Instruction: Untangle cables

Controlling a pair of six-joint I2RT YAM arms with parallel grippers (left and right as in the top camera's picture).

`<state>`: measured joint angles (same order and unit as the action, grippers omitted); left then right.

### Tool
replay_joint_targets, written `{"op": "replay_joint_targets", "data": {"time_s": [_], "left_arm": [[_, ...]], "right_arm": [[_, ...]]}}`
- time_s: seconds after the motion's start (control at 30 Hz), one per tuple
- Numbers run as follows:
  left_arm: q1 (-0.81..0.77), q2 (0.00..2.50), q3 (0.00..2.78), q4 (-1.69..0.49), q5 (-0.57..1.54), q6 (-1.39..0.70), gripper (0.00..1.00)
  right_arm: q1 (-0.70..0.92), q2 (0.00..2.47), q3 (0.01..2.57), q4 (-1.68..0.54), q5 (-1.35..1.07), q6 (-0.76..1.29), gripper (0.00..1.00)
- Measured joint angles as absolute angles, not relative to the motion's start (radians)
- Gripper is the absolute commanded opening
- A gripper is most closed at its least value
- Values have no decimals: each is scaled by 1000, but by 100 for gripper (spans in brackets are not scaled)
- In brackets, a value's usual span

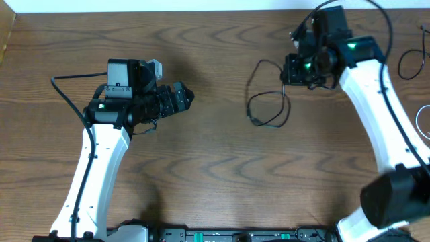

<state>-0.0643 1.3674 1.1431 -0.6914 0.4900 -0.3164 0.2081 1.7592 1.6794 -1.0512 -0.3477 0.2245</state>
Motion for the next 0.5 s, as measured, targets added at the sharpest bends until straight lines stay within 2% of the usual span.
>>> {"op": "replay_joint_targets", "data": {"time_s": [0.5], "left_arm": [[-64, 1367, 1143, -692, 490, -316, 98]], "right_arm": [[143, 1697, 1684, -1137, -329, 215, 1]]}}
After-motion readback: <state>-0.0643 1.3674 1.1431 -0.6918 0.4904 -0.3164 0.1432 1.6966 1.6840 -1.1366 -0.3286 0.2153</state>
